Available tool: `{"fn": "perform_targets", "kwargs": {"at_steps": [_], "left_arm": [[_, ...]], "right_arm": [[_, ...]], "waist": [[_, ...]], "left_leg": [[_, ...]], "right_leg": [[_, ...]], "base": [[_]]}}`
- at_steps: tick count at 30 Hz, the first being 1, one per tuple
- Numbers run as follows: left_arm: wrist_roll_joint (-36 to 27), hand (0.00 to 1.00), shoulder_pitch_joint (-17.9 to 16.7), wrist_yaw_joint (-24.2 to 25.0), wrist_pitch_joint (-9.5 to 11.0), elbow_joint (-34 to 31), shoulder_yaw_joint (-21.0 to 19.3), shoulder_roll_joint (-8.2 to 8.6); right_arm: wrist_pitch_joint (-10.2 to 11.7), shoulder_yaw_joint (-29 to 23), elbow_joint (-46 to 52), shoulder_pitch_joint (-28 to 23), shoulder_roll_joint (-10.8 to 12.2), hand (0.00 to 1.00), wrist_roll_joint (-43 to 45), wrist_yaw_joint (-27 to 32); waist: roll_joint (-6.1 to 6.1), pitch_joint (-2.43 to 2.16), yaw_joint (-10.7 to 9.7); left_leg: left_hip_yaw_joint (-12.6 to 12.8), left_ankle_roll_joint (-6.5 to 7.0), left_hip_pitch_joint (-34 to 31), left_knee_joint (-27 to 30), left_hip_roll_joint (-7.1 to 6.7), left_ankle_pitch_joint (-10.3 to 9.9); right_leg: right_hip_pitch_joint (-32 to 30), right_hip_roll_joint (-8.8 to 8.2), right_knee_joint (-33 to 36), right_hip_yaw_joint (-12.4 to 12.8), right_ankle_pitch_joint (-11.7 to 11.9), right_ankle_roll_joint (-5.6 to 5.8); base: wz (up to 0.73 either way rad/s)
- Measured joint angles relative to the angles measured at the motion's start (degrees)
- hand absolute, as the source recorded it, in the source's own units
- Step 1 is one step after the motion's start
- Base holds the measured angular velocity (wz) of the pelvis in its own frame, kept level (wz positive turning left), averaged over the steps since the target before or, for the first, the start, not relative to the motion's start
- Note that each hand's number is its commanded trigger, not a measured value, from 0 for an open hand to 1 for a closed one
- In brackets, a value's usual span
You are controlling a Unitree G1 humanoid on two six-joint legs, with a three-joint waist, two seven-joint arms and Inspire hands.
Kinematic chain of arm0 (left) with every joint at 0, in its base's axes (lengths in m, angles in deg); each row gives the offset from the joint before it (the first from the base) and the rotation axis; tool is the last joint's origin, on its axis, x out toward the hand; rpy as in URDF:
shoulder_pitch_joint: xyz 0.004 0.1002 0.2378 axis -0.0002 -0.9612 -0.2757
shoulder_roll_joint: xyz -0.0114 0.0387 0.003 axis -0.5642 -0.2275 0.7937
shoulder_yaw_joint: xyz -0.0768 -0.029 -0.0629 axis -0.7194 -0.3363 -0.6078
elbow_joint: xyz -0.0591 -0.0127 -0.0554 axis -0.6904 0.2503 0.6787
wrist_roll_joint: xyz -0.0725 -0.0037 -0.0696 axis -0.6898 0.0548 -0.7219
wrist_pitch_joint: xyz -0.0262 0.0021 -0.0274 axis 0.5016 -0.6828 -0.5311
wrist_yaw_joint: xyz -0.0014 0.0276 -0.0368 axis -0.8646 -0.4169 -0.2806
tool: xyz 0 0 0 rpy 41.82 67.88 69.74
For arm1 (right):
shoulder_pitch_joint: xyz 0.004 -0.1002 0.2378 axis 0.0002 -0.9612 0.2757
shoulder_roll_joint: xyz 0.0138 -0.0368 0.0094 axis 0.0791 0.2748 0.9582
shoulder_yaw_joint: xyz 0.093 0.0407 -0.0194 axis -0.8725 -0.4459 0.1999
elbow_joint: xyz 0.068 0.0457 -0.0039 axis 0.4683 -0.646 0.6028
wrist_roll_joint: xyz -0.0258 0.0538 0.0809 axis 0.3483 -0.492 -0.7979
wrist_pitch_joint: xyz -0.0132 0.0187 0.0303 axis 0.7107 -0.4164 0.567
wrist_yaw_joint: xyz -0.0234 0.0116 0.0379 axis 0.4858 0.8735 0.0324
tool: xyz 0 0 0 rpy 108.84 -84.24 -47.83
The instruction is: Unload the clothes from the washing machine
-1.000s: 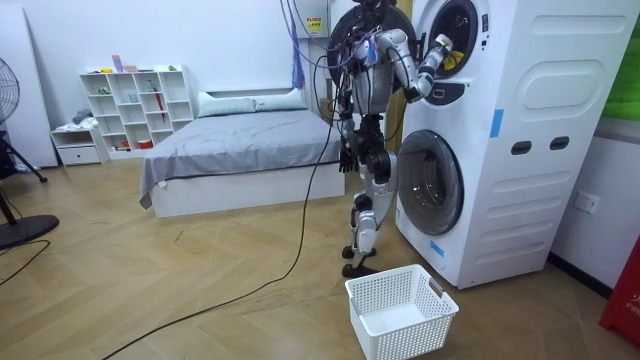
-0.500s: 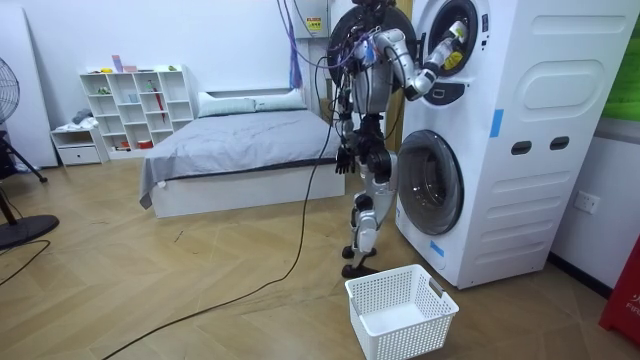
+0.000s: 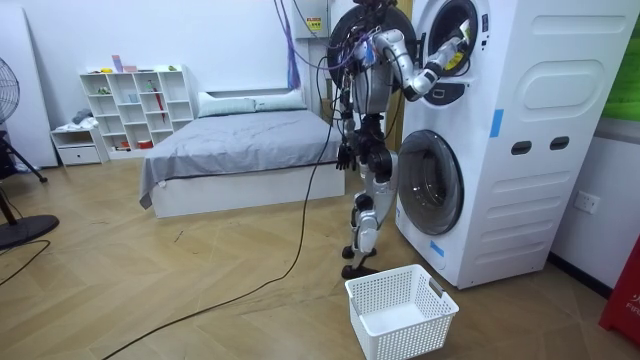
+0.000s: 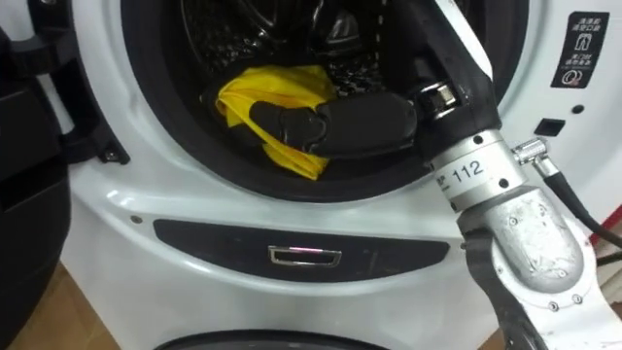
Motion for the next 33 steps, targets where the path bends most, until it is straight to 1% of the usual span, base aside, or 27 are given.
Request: {"fn": "perform_targets", "kwargs": {"at_steps": [4,5,6,8,9,10,12,14,15,16,19,21,22,24,27,30,31,33], "left_arm": [[0.06,0.0,-0.46,0.04,-1.11,-0.03,-0.02,0.03],[0.22,0.0,-0.49,0.2,-1.46,0.0,0.05,0.03],[0.69,0.0,-0.53,0.5,-1.81,-0.06,0.06,0.01],[0.7,0.0,-0.56,1.25,-2.19,-0.39,0.03,-0.17],[0.69,0.0,-0.78,1.41,-2.51,-1.0,0.03,-0.18],[0.68,0.0,-1.0,1.48,-2.66,-1.6,0.03,-0.3],[0.7,0.0,-0.73,2.03,-2.77,-1.77,0.03,-0.5],[0.67,0.0,-0.53,2.41,-2.96,-1.22,0.55,-0.63],[0.68,0.0,-0.46,2.41,-3.36,-1.15,1.04,-0.72],[0.67,0.0,-0.24,2.46,-3.75,-1.0,1.17,-0.69],[0.66,0.0,-0.23,2.53,-4.78,-1.01,1.35,-0.7],[0.65,0.0,-0.09,2.66,-5.11,-0.99,1.36,-0.72],[0.65,0.0,0.24,2.86,-5.42,-1.01,1.36,-0.74],[0.66,0.0,0.69,3.39,-6.01,-1.04,1.42,-0.91],[0.66,0.0,0.93,3.64,-6.68,-1.03,1.74,-0.94],[0.65,0.0,0.94,3.68,-7.23,-1.11,1.7,-0.93],[0.65,0.0,0.95,3.88,-7.44,-1.17,1.67,-0.92],[0.66,0.0,1.03,4.78,-7.57,-1.36,1.45,-1.12]], "right_arm": [[-0.25,0.04,-1.07,-0.05,-0.23,0.0,0.71,0.0],[-0.24,0.38,-1.9,-0.08,-0.63,0.0,0.93,-0.16],[-0.42,0.68,-2.84,-0.24,-0.99,0.0,0.93,-0.75],[-0.63,0.67,-4.41,-0.35,-1.27,0.0,1.08,-2.49],[-0.87,0.71,-5.18,-0.36,-1.35,0.0,1.28,-3.58],[-0.97,0.85,-6.18,-0.37,-1.55,0.0,1.38,-4.73],[-1.18,1.08,-7.54,-0.37,-2.29,0.0,1.33,-6.25],[-1.18,2.63,-8.96,-0.35,-3.19,0.0,1.35,-7.26],[-1.17,3.74,-10.21,-0.34,-3.75,0.0,1.37,-8.45],[-1.18,3.55,-11.52,-0.33,-3.89,0.0,1.36,-9.27],[-1.11,3.23,-13.25,-0.11,-4.25,0.0,1.4,-10.44],[-0.85,3.19,-15.2,0.23,-4.7,0.0,1.86,-11.16],[-1.04,3.15,-15.7,0.41,-5.08,0.0,2.24,-11.6],[-1.03,3.19,-16.49,0.48,-5.11,0.0,4.01,-12.08],[-1.0,2.98,-17.37,0.85,-5.13,0.0,6.03,-13.42],[-1.12,2.43,-17.39,0.87,-5.45,0.0,8.49,-14.93],[-1.14,2.32,-17.36,0.97,-5.49,0.0,9.8,-15.62],[-1.14,2.2,-17.2,0.98,-5.64,0.0,12.76,-16.69]], "waist": [[0.28,0.06,-0.03],[0.4,0.14,0.15],[0.5,0.2,0.18],[0.43,0.17,0.63],[0.26,0.18,0.96],[-0.08,-0.01,1.15],[-0.68,0.02,1.72],[-1.26,-0.06,1.97],[-1.61,-0.06,2.41],[-1.83,-0.03,3.13],[-1.91,0.01,3.72],[-1.94,0.03,4.22],[-2.01,0.07,4.71],[-2.23,0.19,4.97],[-2.31,0.22,4.8],[-2.32,0.22,4.81],[-2.34,0.23,4.81],[-2.41,0.2,4.82]], "left_leg": [[-0.7,0.35,-0.01,0.62,-0.39,-0.26],[-0.67,0.46,0.36,0.64,-0.5,-0.33],[-0.7,0.57,0.89,0.58,-0.5,-0.39],[-0.95,0.67,1.33,0.44,-0.57,-0.45],[-0.98,0.69,1.53,0.35,-0.58,-0.44],[-0.99,0.73,1.56,0.37,-0.59,-0.47],[-0.99,0.72,1.53,0.45,-0.58,-0.48],[-1.12,0.71,1.54,0.56,-0.6,-0.48],[-1.16,0.69,1.55,0.67,-0.59,-0.49],[-1.15,0.65,1.56,0.89,-0.57,-0.58],[-1.28,0.61,1.45,1.59,-0.52,-0.84],[-1.49,0.64,1.57,1.79,-0.57,-1.01],[-1.54,0.63,1.57,1.83,-0.59,-1.0],[-1.78,0.47,1.49,1.98,-0.64,-1.1],[-3.11,0.25,0.53,3.18,-1.0,-1.26],[-3.6,0.25,-0.11,3.88,-1.28,-1.24],[-3.73,0.28,-0.36,4.13,-1.42,-1.23],[-3.86,0.56,-0.78,4.59,-1.46,-1.15]], "right_leg": [[0.4,-0.09,0.15,0.24,-0.26,0.47],[0.77,-0.19,0.2,0.35,-0.28,0.63],[1.23,-0.24,0.23,0.42,-0.19,0.93],[1.48,-0.25,0.4,1.18,-0.26,1.06],[1.48,-0.21,0.86,1.09,-0.33,1.19],[1.52,-0.07,0.84,1.07,-0.33,1.2],[1.55,-0.05,0.84,0.97,-0.33,1.21],[1.68,0.01,0.84,0.89,-0.32,1.21],[1.76,0.05,0.84,0.88,-0.31,1.2],[1.86,0.09,0.82,0.88,-0.3,1.18],[2.07,0.19,0.83,0.77,-0.3,1.17],[2.35,0.22,0.83,0.77,-0.27,1.13],[2.37,0.21,0.84,0.77,-0.26,1.12],[2.39,0.24,0.85,0.77,-0.23,1.08],[2.27,0.46,0.8,0.88,-0.23,1.07],[2.17,0.47,0.6,0.71,-0.26,1.01],[2.17,0.33,0.37,0.37,-0.36,0.71],[2.3,0.17,-0.31,-0.01,-0.35,0.67]], "base": [[0.07],[0.06],[0.03],[0.0],[0.0],[0.0],[0.0],[0.02],[0.0],[0.0],[0.0],[0.02],[0.04],[0.04],[0.15],[0.13],[0.1],[0.11]]}}
